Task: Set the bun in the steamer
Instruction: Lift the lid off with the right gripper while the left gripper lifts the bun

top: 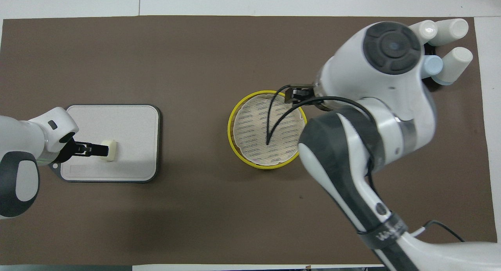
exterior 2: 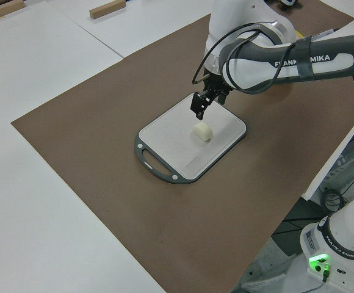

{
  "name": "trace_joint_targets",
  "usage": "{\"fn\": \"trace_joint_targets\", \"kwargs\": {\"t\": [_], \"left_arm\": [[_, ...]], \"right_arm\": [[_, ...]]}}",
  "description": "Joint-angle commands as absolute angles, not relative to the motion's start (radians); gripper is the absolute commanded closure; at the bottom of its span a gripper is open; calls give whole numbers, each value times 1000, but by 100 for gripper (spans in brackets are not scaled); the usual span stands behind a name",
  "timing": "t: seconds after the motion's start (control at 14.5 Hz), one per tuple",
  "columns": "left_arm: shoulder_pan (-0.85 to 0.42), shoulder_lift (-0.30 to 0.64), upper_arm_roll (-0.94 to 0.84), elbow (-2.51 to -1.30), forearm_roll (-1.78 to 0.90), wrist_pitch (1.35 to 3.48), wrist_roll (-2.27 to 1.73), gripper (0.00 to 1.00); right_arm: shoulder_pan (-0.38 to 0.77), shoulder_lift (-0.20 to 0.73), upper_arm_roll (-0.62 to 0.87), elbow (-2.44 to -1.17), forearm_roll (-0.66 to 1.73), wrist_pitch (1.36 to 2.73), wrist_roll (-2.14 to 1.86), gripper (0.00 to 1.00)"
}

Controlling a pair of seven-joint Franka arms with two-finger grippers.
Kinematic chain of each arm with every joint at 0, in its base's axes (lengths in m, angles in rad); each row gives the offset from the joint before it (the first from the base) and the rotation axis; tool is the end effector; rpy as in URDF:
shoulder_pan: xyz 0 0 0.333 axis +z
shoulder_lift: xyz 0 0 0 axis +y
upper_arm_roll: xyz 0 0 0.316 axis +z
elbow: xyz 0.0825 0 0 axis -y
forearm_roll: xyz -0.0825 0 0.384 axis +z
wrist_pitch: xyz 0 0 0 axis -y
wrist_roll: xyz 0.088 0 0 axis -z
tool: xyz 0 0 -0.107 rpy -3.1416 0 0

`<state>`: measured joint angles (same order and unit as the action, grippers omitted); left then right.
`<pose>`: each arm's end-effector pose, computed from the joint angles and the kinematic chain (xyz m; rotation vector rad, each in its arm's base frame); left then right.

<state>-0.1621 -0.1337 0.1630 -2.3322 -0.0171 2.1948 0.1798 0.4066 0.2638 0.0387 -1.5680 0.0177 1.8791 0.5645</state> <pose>0.4866 0.0004 0.3903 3.0945 -0.2642 -0.0037 0.5846 0.2777 0.4946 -3.0885 0.1944 -0.0441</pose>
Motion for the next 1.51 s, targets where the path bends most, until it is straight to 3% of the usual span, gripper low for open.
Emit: {"fn": "trace_joint_targets", "kwargs": {"t": [0.0, 0.28, 0.55, 0.69, 0.76, 0.96, 1.03, 1.1, 1.24, 1.31, 1.38, 1.44], "left_arm": [[-166, -89, 166, -2396, 2, 2321, 227, 0], [-166, -28, 164, -2405, 0, 2393, 227, 0], [-167, 3, 164, -2411, 0, 2447, 233, 2], [-161, 11, 164, -2411, 0, 2456, 261, 8], [-158, 11, 164, -2413, 0, 2457, 279, 14], [-160, 11, 164, -2419, 0, 2456, 279, 59], [-160, 11, 164, -2419, 0, 2453, 279, 69], [-158, 11, 164, -2419, 0, 2450, 279, 75], [-161, 11, 164, -2411, 0, 2445, 276, 75], [-161, 12, 163, -2405, -2, 2435, 276, 75], [-161, 14, 163, -2392, -5, 2418, 276, 75], [-163, 17, 163, -2363, -8, 2381, 273, 75]], "right_arm": [[503, 418, 31, -1373, 21, 1855, 717, 2], [626, 528, 25, -1295, 8, 1880, 836, 2], [658, 535, 31, -1330, -18, 1971, 827, 2], [678, 541, 31, -1348, -8, 1991, 833, 2], [684, 549, 31, -1353, -11, 1999, 833, 2], [684, 549, 31, -1390, -12, 2002, 828, 2], [686, 549, 31, -1397, -12, 1999, 828, 2], [686, 548, 31, -1399, -12, 1987, 828, 2], [687, 546, 31, -1402, -15, 1964, 828, 3], [687, 545, 29, -1402, -17, 1957, 828, 5], [687, 543, 29, -1405, -17, 1957, 828, 17], [689, 542, 29, -1411, -17, 1959, 831, 49]]}}
